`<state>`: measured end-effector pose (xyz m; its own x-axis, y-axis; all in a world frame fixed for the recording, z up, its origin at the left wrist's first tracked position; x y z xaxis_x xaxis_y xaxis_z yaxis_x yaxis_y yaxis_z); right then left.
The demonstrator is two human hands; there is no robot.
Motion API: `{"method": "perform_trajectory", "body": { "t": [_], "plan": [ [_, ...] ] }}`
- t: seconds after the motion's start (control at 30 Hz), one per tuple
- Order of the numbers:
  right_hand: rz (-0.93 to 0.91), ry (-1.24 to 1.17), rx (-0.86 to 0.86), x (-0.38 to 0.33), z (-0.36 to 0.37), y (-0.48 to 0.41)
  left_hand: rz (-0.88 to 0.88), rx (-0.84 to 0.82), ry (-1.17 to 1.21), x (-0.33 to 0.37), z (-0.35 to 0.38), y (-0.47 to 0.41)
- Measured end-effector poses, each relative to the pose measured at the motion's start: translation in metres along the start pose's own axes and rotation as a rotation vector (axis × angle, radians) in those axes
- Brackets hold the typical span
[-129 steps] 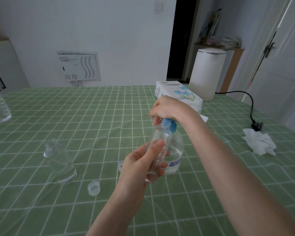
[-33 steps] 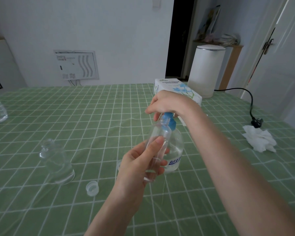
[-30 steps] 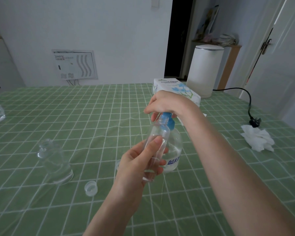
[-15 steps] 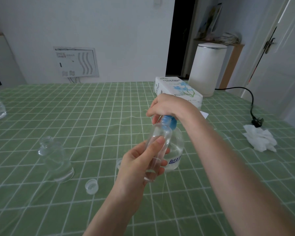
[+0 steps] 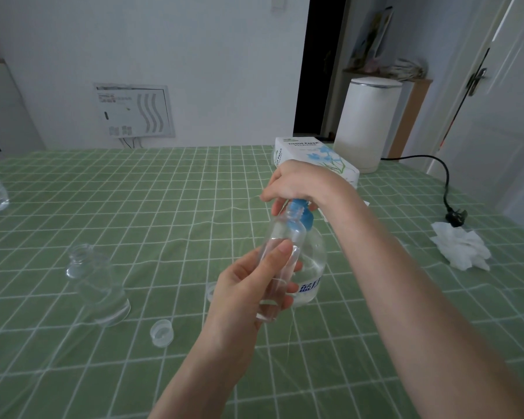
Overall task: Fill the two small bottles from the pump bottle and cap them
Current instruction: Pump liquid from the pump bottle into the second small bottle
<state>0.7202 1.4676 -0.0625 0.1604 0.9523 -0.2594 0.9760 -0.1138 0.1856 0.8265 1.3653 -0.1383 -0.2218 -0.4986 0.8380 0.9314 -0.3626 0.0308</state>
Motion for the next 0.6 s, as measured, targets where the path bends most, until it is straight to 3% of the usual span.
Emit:
{"method": "perform_trajectory", "body": {
  "t": [0.6],
  "plan": [
    [0.003,-0.062,0.087,0.001,-0.008,0.004,-0.009,-0.008,0.001,-0.001,0.001,0.002]
  ]
}}
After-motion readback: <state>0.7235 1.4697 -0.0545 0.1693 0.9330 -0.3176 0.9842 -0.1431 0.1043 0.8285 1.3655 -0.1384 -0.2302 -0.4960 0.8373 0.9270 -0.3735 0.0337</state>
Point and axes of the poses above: each hand's wrist, its own y-axis away from the middle knuckle, its own z-axis out of the palm, x = y × z, the point moved 9 cm from there along -y, towards the middle knuckle, and after that the axes turned 13 degrees about y, right-handed, at the moved point
